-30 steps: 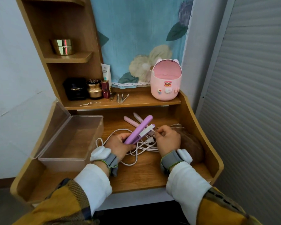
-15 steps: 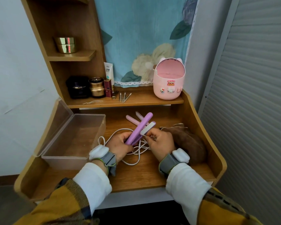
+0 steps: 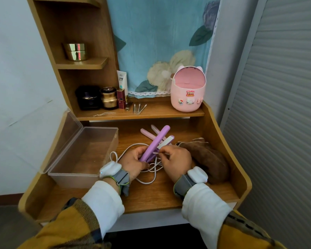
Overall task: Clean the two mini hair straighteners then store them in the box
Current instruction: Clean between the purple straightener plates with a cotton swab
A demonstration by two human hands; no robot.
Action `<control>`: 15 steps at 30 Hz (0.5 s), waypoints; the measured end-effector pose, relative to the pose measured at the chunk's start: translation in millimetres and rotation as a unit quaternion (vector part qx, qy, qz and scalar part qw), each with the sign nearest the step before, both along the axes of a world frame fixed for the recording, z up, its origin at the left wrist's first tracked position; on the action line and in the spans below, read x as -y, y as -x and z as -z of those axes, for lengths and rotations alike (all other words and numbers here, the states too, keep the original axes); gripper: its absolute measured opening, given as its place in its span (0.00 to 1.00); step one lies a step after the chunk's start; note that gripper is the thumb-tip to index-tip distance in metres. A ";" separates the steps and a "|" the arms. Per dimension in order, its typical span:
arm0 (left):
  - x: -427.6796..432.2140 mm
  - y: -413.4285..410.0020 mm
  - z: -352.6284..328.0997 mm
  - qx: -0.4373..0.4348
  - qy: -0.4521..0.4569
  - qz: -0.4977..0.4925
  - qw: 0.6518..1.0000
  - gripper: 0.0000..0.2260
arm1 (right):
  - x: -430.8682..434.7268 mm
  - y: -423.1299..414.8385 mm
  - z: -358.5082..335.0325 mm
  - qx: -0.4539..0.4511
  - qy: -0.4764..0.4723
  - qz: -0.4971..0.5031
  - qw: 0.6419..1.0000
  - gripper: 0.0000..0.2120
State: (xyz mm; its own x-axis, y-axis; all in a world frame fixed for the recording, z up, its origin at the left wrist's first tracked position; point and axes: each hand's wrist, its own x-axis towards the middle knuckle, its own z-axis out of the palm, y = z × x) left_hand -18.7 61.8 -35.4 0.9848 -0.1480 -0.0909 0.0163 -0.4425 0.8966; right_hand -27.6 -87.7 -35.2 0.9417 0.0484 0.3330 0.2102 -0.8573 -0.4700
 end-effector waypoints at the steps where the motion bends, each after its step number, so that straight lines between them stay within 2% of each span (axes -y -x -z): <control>1: -0.7 -0.5 1.3 0.000 0.005 -0.001 1.000 0.31 | -1.1 0.7 -1.1 0.004 0.003 0.000 1.000 0.09; 8: -1.9 -3.8 4.4 -0.002 0.039 0.001 0.999 0.32 | -4.6 -5.3 -12.7 0.008 0.026 -0.043 0.999 0.10; 12: -0.2 -4.1 4.5 0.010 0.016 0.005 1.000 0.32 | -0.6 -15.7 -31.5 -0.002 0.162 -0.023 0.987 0.12; 15: 1.3 -3.1 3.1 0.010 -0.001 0.008 1.000 0.31 | -10.5 -24.1 -48.0 -0.122 0.267 -0.042 0.955 0.14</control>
State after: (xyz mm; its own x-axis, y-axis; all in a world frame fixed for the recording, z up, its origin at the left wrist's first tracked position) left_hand -15.7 60.5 -38.4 0.9840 -0.1632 -0.0717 -0.0083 -0.4438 0.8961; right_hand -3.5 -77.2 12.8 0.9733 0.2292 0.0104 0.2293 -0.9732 -0.0147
